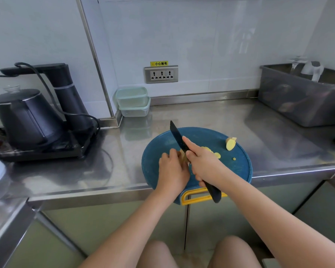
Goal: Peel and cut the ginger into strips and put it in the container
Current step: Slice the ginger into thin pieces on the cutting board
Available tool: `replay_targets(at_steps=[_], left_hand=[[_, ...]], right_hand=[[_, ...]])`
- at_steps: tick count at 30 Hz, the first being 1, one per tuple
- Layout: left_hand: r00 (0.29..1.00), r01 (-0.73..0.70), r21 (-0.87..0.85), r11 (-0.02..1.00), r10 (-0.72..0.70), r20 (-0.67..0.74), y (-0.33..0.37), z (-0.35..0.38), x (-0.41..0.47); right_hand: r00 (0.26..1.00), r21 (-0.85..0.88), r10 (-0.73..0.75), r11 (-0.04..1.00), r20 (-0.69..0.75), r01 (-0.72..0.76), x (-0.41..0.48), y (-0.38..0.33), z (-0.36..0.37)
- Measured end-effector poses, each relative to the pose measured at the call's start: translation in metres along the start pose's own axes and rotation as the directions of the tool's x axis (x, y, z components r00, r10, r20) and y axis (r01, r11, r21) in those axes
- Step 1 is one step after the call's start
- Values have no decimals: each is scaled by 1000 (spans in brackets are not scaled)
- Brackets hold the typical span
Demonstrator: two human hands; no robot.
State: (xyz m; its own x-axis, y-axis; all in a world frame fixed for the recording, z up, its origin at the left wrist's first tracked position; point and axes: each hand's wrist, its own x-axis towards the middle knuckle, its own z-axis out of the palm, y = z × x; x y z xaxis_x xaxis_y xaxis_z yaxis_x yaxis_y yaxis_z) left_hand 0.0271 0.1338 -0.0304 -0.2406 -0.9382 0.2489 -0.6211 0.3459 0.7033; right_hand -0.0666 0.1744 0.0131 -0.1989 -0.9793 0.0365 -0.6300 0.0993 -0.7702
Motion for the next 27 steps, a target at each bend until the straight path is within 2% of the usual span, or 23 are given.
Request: replay_targets(at_steps=[3,8,15,21,23,27], left_hand=[[1000,0,-1,1000,0,-8,1,0,-1],[1000,-13,-13,1000,13,15,0,-2,-2],[998,-46,43,998,47,-35,0,2,-3],[1000,-23,7,1000,23,10,0,2,-4],[999,-21,-45,999,22,25,1,1,-7],[1000,-19,-90,996,20,6,-3,1,-8]], right_hand=[[1000,-16,6,1000,15,-6,-11,7,1],[993,82,114,990,44,-117,-40,17,-2],[995,19,81,996,60,-82,-19,12,-3],[999,14,31,999,20,-31,8,12,10],[999,68,46,997,27,-48,12,13,6],[970,261,192,938,151,-227,10,17,-11]])
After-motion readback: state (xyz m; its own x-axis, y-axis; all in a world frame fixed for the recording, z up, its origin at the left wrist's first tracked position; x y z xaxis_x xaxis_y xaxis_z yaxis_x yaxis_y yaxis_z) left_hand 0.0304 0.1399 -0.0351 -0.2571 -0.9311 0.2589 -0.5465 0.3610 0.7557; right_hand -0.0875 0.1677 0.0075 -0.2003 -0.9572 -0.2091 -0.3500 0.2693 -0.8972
